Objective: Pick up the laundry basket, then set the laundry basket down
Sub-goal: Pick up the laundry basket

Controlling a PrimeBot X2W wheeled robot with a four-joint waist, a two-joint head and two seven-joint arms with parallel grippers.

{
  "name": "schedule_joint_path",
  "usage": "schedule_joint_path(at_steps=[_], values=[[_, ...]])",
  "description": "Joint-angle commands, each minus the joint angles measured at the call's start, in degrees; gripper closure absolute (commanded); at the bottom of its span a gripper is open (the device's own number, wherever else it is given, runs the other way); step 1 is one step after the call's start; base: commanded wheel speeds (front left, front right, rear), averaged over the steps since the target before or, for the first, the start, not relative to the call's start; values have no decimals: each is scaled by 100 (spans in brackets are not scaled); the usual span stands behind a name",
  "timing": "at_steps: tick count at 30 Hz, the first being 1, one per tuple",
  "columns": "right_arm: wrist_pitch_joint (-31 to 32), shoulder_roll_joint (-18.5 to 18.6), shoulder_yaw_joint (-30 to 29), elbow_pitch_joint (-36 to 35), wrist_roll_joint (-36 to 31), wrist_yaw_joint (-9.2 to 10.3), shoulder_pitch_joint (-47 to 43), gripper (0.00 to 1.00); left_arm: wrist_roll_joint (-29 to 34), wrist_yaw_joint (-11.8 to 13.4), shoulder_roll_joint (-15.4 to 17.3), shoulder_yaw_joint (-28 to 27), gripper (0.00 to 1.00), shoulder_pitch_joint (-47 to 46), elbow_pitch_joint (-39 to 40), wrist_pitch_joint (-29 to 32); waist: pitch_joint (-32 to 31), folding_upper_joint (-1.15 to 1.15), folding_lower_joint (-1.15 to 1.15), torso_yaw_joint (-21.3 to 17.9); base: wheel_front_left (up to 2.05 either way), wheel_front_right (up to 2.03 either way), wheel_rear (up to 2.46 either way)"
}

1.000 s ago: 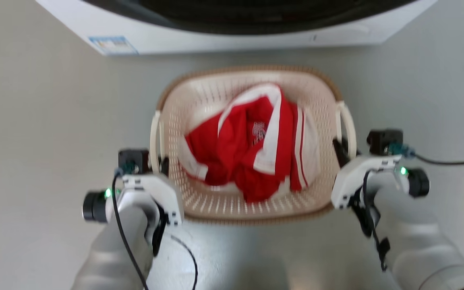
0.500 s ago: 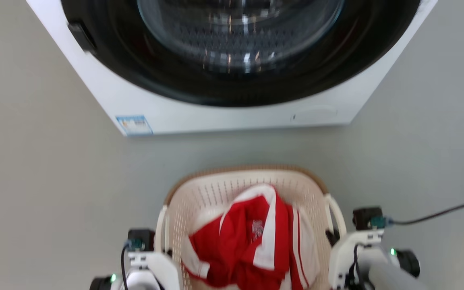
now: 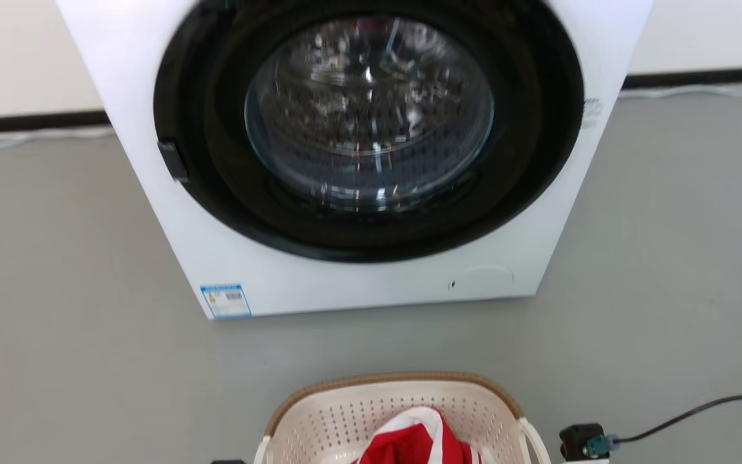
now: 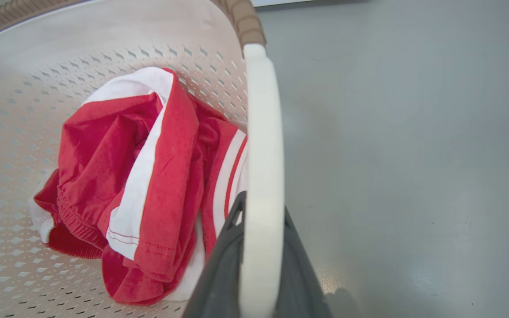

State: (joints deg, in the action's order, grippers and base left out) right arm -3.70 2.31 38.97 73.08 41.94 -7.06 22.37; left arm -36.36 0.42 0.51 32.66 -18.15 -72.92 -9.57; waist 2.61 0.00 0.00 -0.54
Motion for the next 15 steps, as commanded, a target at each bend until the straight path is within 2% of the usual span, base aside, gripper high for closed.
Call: schedule_joint_path(at_steps=[1, 15], values=[[-9, 56, 150, -60, 69, -43, -35, 100, -49, 22, 237, -79, 100, -34, 5, -50, -206, 0, 0, -30, 0, 0, 0], [-95, 56, 484, -24, 411, -43, -22, 100, -134, 83, 237, 134, 100, -38, -27, -73, -365, 0, 0, -76, 0, 0, 0]])
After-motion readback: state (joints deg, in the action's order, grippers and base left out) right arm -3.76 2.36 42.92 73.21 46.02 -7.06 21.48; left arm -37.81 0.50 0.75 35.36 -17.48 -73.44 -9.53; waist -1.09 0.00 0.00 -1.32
